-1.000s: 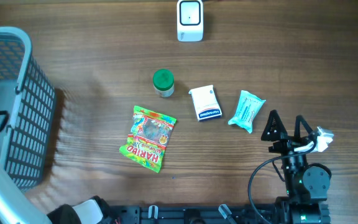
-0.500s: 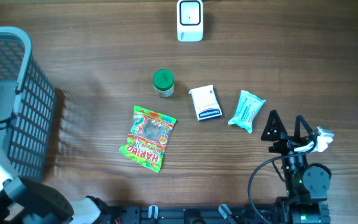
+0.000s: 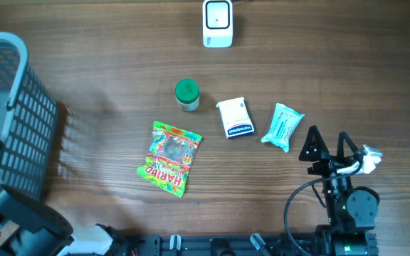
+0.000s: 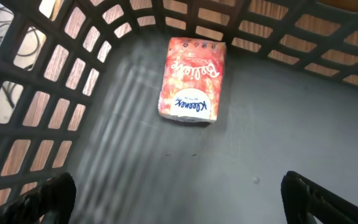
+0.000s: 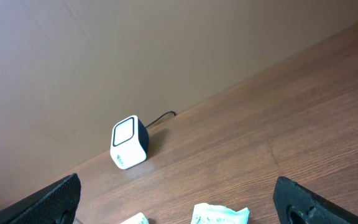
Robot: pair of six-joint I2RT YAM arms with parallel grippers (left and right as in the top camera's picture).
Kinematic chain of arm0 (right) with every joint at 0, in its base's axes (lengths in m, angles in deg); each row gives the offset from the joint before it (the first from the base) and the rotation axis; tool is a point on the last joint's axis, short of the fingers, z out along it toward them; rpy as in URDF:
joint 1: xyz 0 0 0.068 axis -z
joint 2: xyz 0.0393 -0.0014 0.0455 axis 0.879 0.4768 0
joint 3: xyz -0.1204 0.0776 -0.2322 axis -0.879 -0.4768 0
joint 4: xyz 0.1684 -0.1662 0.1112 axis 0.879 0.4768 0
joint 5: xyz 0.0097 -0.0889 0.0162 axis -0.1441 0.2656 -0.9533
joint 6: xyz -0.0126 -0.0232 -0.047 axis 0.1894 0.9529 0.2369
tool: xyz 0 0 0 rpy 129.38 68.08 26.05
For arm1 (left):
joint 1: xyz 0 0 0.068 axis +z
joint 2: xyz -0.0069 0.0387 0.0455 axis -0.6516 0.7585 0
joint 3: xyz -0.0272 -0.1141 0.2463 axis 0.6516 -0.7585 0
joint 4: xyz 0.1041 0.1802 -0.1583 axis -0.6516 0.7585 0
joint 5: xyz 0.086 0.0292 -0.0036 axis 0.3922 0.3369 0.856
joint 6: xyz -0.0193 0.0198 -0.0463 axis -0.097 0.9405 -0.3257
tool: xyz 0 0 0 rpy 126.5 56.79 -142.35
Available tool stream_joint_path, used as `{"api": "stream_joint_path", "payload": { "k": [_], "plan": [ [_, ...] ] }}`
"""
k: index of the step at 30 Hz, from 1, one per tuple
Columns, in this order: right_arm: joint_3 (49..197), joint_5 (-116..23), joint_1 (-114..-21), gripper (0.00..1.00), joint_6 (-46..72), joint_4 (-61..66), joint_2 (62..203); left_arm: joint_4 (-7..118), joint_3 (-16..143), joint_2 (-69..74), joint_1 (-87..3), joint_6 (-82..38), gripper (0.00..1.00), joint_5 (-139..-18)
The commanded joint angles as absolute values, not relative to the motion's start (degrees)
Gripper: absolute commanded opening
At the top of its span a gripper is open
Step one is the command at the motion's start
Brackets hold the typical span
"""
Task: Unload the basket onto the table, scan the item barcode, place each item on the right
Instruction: 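Reach the left gripper into the basket and grasp the red-orange tissue pack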
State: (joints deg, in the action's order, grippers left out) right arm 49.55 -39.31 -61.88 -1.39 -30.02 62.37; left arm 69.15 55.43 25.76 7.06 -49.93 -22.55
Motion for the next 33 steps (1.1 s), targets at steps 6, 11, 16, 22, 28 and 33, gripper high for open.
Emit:
{"api": "stream_joint_path", "payload": {
  "k": [6, 11, 16, 22, 28, 33],
  "plan": [
    [49.49, -38.24, -62.21, 1.00, -1.76, -30.37, 62.02, 70.75, 54.29, 29.06, 8.59, -46.28, 1.00, -23.90],
    [49.49, -38.24, -62.21, 1.00, -1.78, -30.37, 62.02, 76.98, 62.90, 24.31, 8.63, -43.92, 1.00, -26.02],
    [49.49, -38.24, -62.21, 1.00, -1.76, -30.37, 62.02, 83.49, 75.32, 22.48, 8.83, -40.29, 1.00, -32.97],
    [49.49, -38.24, -62.21, 1.00, -1.74, -30.37, 62.02, 85.72, 77.42, 23.92, 11.13, -42.83, 1.00, -29.91],
    [49.49, -38.24, -62.21, 1.00, -1.74, -30.37, 62.02, 89.08, 76.92, 30.61, 15.15, -51.99, 1.00, -24.05],
    [49.49, -38.24, -62.21, 1.00, -1.76, -30.37, 62.02, 87.07, 76.26, 38.91, 14.71, -47.24, 1.00, -26.28]
  ]
}}
